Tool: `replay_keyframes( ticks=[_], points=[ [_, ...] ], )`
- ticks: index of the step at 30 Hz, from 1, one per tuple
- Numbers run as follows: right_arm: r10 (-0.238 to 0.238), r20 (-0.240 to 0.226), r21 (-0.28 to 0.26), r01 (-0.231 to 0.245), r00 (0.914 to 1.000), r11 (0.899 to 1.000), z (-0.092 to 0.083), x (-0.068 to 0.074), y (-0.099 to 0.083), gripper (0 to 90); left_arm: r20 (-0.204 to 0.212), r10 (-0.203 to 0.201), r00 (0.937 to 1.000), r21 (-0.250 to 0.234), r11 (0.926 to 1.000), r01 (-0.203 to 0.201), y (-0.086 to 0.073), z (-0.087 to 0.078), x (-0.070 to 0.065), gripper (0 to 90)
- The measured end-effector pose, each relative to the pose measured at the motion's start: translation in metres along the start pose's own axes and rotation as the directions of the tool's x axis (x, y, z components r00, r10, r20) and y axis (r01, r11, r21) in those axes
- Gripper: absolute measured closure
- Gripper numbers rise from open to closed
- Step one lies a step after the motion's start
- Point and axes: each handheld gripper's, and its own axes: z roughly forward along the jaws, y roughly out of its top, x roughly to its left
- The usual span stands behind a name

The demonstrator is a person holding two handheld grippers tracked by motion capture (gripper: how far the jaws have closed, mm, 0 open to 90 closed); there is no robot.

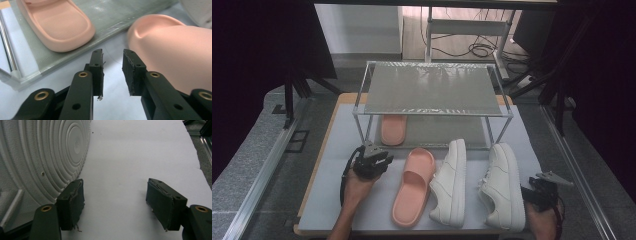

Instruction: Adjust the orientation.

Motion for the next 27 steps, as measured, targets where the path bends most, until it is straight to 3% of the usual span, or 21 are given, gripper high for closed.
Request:
replay_keyframes(
  ticks=[4, 6, 13, 19, 23, 27],
  points=[
    [0.000, 0.000, 0.000, 0.000, 1.0000, 1.000, 0.000, 0.000, 0.000, 31.2, 0.012, -0.010, 0.9999, 0.002, 1.0000, 0.010, -0.003, -0.009, -0.006, 68.5],
    [0.000, 0.000, 0.000, 0.000, 1.0000, 1.000, 0.000, 0.000, 0.000, 31.2, 0.037, -0.023, 0.9991, -0.005, 0.9997, 0.024, -0.005, -0.015, -0.008, 68.4],
    [-0.001, 0.001, 0.001, 0.001, 1.0000, 1.000, 0.000, 0.000, 0.000, 31.2, 0.120, -0.063, 0.9908, -0.002, 0.9980, 0.064, -0.015, -0.035, -0.015, 68.6],
    [-0.002, 0.001, 0.002, 0.002, 1.0000, 1.000, 0.000, 0.000, 0.000, 31.2, 0.166, -0.065, 0.9840, -0.004, 0.9978, 0.067, -0.016, -0.045, -0.025, 66.8],
    [-0.001, 0.002, 0.001, 0.001, 1.0000, 1.000, 0.000, 0.000, 0.000, 31.2, 0.183, -0.056, 0.9815, -0.004, 0.9983, 0.058, -0.013, -0.047, -0.033, 65.0],
    [-0.001, 0.000, 0.001, 0.001, 1.0000, 1.000, 0.000, 0.000, 0.000, 31.2, 0.195, -0.045, 0.9797, 0.010, 0.9990, 0.044, -0.011, -0.037, -0.042, 62.9]
  ],
)
